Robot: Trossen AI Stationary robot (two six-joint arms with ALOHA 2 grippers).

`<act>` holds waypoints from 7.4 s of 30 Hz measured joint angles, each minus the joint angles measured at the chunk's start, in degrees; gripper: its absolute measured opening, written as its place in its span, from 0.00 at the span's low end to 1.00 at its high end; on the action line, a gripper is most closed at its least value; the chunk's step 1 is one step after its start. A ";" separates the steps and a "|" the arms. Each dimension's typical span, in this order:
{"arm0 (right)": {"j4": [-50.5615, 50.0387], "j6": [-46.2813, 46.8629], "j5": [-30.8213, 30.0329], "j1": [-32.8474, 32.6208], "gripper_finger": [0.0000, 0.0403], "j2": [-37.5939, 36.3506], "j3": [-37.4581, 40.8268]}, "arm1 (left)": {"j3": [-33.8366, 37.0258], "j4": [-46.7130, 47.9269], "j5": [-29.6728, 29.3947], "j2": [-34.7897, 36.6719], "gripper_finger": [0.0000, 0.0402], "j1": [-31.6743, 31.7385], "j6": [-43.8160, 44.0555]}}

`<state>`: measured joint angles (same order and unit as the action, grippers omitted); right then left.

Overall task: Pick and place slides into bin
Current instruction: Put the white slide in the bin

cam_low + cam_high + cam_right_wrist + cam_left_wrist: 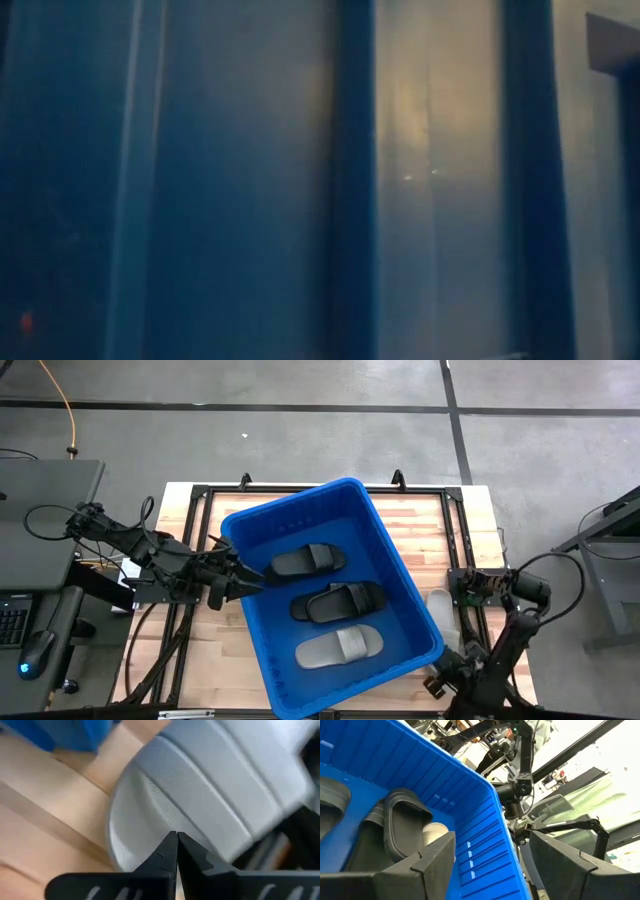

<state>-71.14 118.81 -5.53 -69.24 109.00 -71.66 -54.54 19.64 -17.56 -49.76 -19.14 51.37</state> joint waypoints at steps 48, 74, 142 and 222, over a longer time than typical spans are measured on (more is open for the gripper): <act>-10.43 -26.74 -10.11 -5.45 0.57 2.43 -4.17 | 0.00 -0.21 -5.42 0.02 0.61 0.00 1.62; -19.11 -27.21 -13.01 2.54 0.57 16.36 -5.31 | 0.00 1.36 -4.70 0.00 0.61 0.00 0.02; -18.79 -34.01 8.61 6.11 0.00 1.52 -59.67 | -0.02 -0.22 3.37 -3.26 0.61 0.00 -1.07; 11.19 -66.97 -15.46 46.74 0.01 -9.56 -63.30 | -0.04 -23.20 4.77 -3.61 0.10 -0.04 -10.40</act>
<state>-59.94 51.83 -20.99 -22.50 99.44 -134.96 -54.59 -3.56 -12.79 -53.37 -19.18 40.98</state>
